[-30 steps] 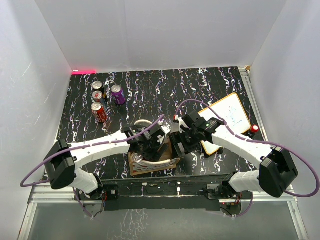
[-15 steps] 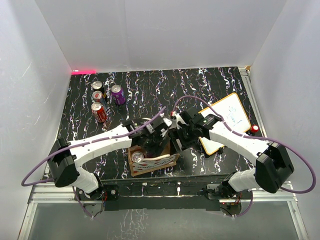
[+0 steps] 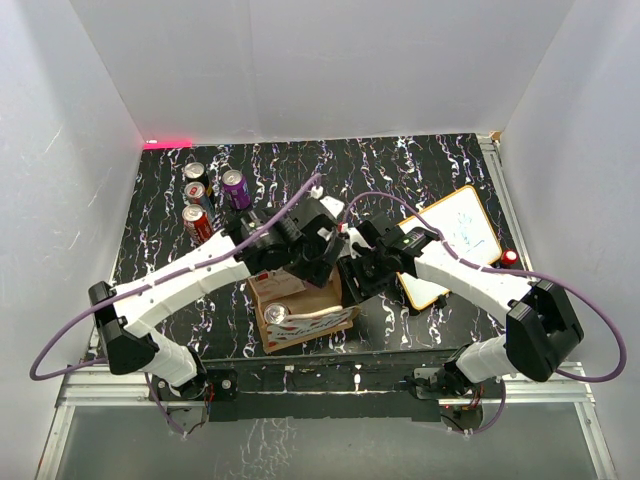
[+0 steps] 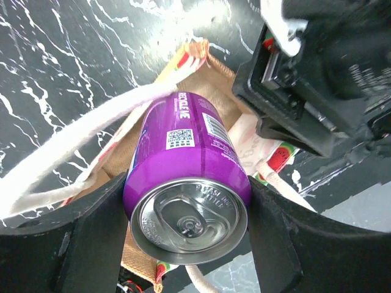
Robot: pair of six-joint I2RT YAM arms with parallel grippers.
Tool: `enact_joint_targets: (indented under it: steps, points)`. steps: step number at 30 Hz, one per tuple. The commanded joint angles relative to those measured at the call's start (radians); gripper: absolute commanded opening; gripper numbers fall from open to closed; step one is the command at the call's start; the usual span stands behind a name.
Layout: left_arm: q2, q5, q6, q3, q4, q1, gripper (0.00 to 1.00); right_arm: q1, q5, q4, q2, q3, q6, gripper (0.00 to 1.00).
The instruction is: Take the beverage out of the canvas bag
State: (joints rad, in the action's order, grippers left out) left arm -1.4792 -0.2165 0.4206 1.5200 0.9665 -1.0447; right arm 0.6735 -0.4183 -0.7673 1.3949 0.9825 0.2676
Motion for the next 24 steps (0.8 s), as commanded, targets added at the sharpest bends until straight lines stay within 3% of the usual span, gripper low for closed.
enact_joint_targets:
  steps: [1,7,15,21,24]
  points:
    - [0.046,-0.072,0.017,0.159,0.075,-0.002,0.00,-0.005,0.009,0.043,0.005,0.016,-0.018,0.50]
    - [-0.006,-0.090,0.074,0.350,0.170,0.006,0.00,-0.005,0.008,0.051,0.015,0.007,-0.032,0.49]
    - [0.049,-0.153,0.147,0.478,0.115,0.023,0.00,-0.003,-0.016,0.071,0.043,0.022,-0.037,0.48]
    - [0.061,-0.339,0.099,0.559,0.006,0.027,0.00,-0.004,-0.017,0.058,0.041,0.037,-0.043,0.48]
    - [0.005,-0.451,0.050,0.680,0.026,0.045,0.00,-0.005,-0.016,0.050,0.045,0.033,-0.053,0.48]
